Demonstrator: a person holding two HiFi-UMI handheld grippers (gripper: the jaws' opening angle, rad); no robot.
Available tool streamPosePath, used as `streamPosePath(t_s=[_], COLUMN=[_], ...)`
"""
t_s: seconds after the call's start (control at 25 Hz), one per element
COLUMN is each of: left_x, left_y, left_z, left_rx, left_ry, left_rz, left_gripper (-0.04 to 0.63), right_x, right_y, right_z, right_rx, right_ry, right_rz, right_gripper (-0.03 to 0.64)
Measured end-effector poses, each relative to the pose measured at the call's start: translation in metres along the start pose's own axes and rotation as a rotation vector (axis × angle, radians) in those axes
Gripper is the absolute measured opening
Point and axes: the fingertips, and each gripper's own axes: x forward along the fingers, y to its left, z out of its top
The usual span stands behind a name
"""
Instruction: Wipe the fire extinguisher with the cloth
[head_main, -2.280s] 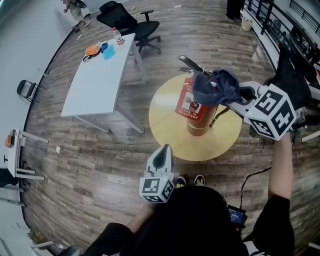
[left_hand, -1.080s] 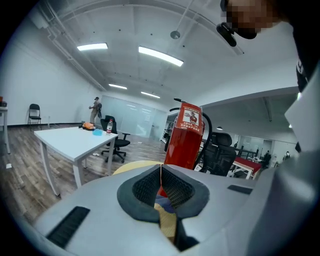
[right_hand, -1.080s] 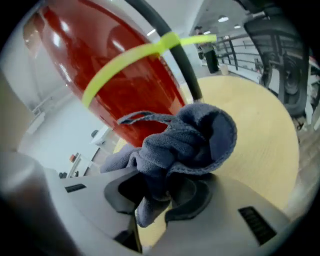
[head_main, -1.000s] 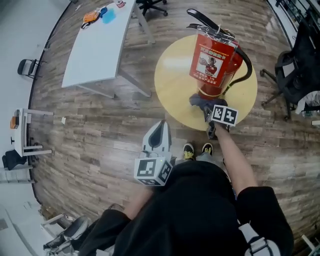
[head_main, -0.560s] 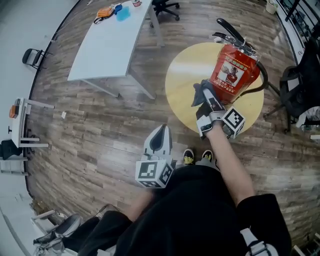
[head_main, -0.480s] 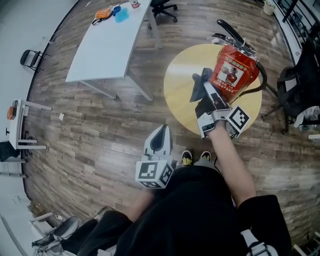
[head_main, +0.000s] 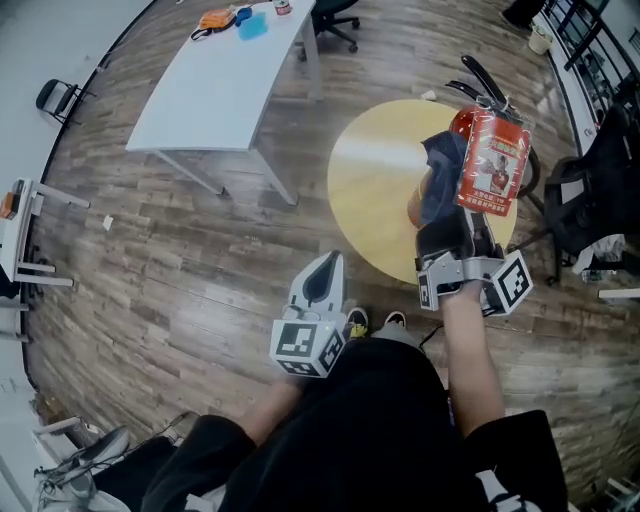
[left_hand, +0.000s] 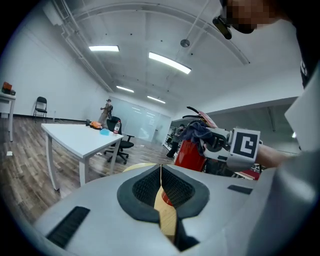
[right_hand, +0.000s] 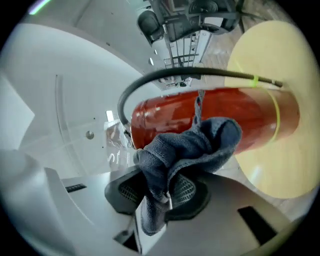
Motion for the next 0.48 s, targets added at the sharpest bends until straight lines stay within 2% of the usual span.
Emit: streamPosePath(t_s=[0.12,0.28,0.4,0.48], left_x=[-0.006,-0.008,-0.012,-0.017], left_y=[0.002,0.01,0.015,0.019], left_z=[-0.007,-0.009,-0.008,-0.008], left_rx=[-0.008,0.001,0.003,0.007], left_ry=[0.007,0.008,0.005,0.005], left_rz=[0.007,0.016,0.026,0.038], left_gripper=[0.023,0.023,0.023,0.023], right_x=[-0.026,-0.029,-0.021,-0.011], right_y=[0.01,0.041,0.045,0.031], right_z=[0.032,0.055,0.04,0.013], right_rx=[-0.076,-0.138,-0.121,-0.089], right_ry=[-0.014,-0.053,-0.055,-0.019], right_rz=[-0.033,0.006,0.04,0.024], right_gripper=[0.106,0.106,0.106,0.106])
